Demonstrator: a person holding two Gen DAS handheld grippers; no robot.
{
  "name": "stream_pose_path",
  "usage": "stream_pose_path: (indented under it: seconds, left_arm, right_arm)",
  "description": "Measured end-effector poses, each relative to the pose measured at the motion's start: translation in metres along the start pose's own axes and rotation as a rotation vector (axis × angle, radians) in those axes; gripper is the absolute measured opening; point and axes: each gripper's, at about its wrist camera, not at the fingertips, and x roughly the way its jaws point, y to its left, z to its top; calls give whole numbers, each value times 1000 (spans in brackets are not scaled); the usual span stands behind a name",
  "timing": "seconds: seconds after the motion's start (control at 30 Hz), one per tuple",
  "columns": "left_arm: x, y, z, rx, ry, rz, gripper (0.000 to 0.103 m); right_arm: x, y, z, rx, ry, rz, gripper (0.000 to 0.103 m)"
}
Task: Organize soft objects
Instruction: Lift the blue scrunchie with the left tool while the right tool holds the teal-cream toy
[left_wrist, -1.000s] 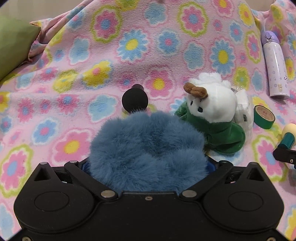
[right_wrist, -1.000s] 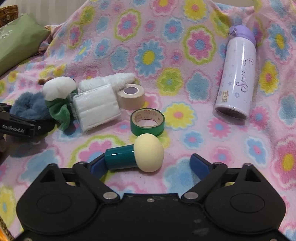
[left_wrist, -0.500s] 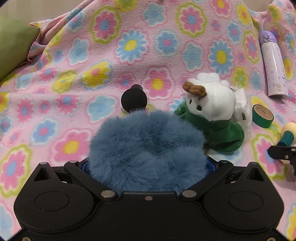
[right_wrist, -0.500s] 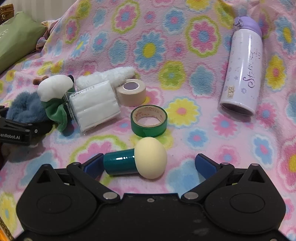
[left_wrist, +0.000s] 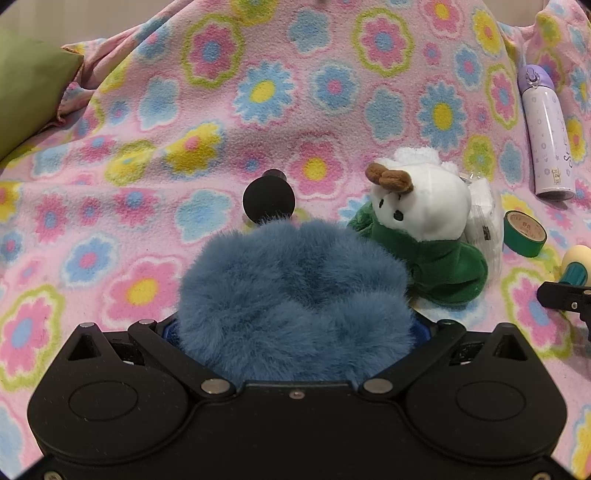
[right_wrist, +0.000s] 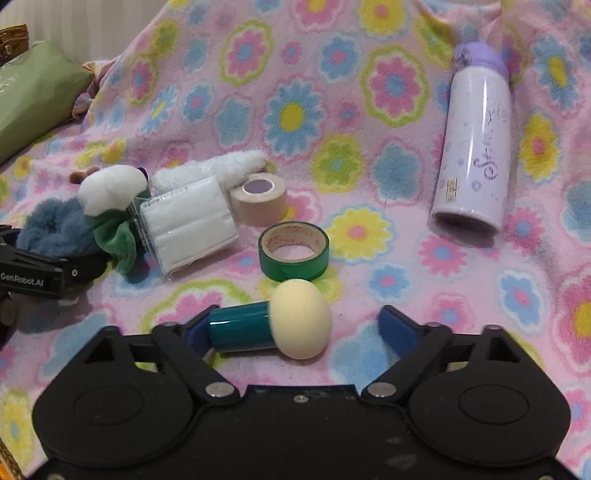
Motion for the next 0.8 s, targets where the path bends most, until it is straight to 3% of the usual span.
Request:
stream_pose_path:
  seconds: [0.13, 0.37, 0.53, 0.7, 0.8]
  left_arm:
    - [0, 0, 0, -1, -1, 0, 101]
    - [-1, 0, 0, -6, -12, -6, 98]
    - [-5, -1, -2, 1, -42, -14, 86]
    - [-6, 0, -3, -1, -56, -18, 79]
    - [-6, 0, -4, 0, -59, -14, 81]
  right_arm:
    - [-6, 8, -3, -57, -33, 26, 59]
    - [-8, 4, -2, -34, -32, 43, 59]
    - [-8, 3, -2, -22, -33, 48, 59]
    - [-8, 2, -2, -13, -33, 48, 58]
    - [-8, 3, -2, -11, -32, 45, 58]
